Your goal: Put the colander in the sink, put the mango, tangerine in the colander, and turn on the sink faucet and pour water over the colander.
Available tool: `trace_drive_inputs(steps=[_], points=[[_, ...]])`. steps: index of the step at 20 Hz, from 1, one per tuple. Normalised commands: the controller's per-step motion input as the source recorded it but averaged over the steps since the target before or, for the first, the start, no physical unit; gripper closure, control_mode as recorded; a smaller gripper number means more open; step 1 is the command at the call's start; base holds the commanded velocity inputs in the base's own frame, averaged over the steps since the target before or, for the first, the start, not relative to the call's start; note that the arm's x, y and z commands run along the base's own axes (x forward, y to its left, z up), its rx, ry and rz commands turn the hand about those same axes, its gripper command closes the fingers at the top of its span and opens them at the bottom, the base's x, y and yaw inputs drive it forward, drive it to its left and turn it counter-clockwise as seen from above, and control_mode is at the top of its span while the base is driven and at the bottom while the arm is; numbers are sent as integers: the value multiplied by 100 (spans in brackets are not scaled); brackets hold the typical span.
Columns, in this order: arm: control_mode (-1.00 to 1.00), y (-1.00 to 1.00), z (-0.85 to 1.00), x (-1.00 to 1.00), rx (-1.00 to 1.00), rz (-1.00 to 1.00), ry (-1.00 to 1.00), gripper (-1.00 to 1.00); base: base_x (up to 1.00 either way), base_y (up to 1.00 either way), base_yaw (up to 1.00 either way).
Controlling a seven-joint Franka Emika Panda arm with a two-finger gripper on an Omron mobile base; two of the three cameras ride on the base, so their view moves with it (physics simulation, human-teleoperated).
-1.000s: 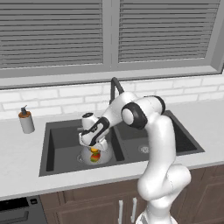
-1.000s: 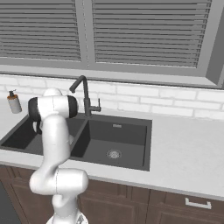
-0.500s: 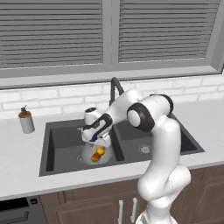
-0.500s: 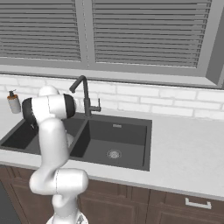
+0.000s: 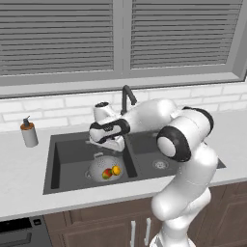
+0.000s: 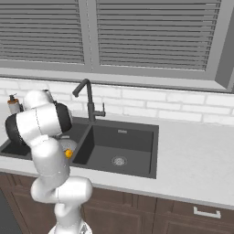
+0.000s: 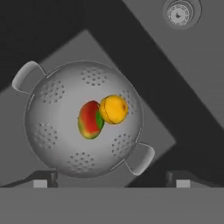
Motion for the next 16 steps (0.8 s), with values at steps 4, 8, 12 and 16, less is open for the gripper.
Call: trace_drive_inputs(steps=[4, 8, 12, 16], points=[[-100, -17, 100, -89, 6, 0, -13, -100, 0, 0, 0], [-100, -63, 100, -76, 12, 0, -7, -100, 0, 0, 0], [-100, -86, 100, -50, 17, 0, 0, -100, 0, 0, 0], [-100, -88, 95, -39, 17, 0, 0, -100, 0, 0, 0]])
